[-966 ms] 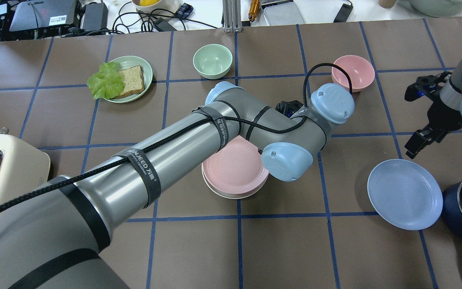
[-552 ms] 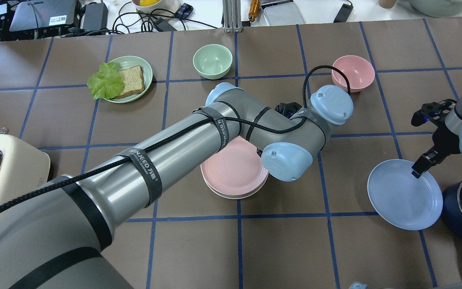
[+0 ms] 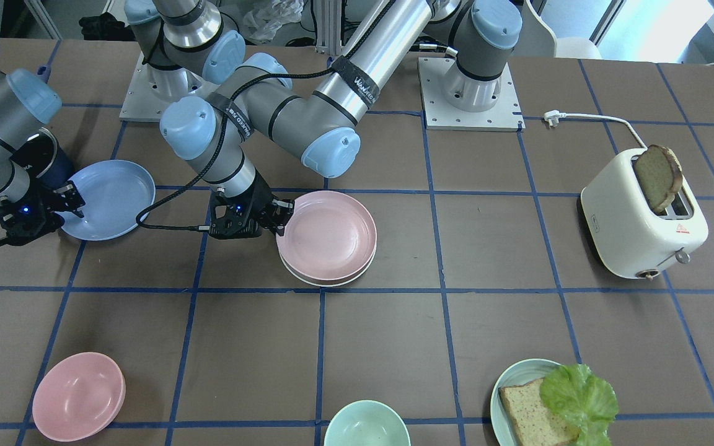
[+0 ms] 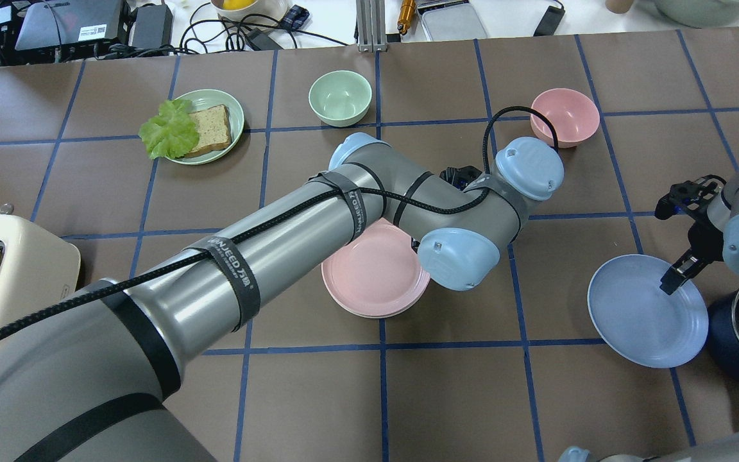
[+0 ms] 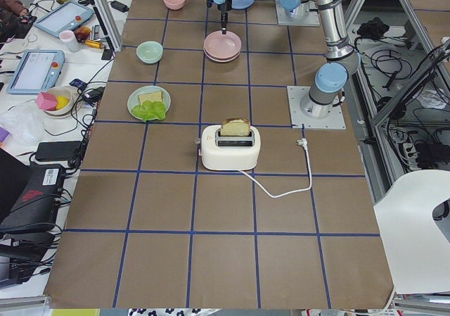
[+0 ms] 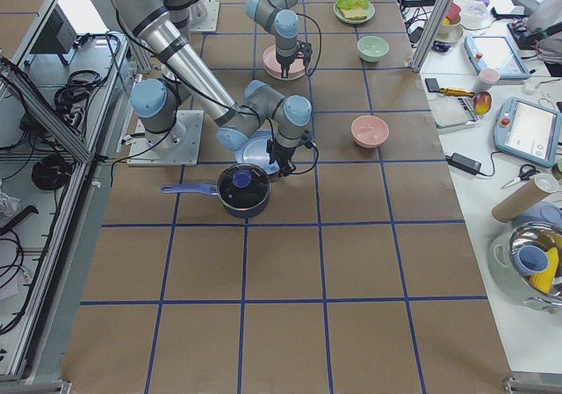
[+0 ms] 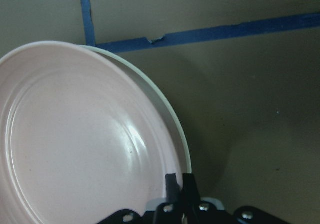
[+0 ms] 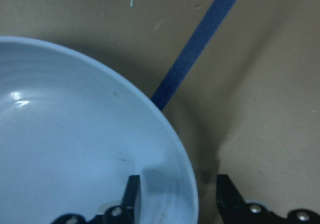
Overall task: Stack three plates with pink and blue
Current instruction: 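Carry the blue plate toward the pink stack while the left arm withdraws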
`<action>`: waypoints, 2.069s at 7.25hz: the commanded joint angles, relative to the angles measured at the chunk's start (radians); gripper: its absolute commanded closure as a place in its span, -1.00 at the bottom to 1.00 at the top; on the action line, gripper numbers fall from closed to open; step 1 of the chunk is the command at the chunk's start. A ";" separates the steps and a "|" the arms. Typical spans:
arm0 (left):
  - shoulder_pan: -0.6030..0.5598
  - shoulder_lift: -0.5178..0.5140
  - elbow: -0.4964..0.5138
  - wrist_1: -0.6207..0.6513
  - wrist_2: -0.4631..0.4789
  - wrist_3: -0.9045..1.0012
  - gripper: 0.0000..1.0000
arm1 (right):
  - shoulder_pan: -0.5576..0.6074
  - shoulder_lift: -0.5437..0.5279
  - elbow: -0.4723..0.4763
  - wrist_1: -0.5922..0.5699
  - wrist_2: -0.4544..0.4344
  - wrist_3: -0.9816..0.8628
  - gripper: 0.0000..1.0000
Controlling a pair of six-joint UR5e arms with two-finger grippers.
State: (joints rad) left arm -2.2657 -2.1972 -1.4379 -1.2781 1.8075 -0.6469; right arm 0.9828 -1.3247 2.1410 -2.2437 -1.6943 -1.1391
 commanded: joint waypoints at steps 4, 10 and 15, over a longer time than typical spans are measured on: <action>0.003 0.025 0.004 -0.030 -0.001 0.009 -1.00 | -0.010 -0.014 -0.004 0.006 0.008 0.016 1.00; 0.082 0.264 0.031 -0.176 0.009 0.159 -1.00 | 0.095 -0.132 -0.122 0.336 0.237 0.307 1.00; 0.297 0.462 0.024 -0.349 -0.005 0.386 -1.00 | 0.408 -0.140 -0.239 0.469 0.337 0.780 1.00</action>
State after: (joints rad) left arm -2.0231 -1.7787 -1.4097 -1.5880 1.8040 -0.3189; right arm 1.2963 -1.4644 1.9093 -1.7746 -1.3758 -0.4945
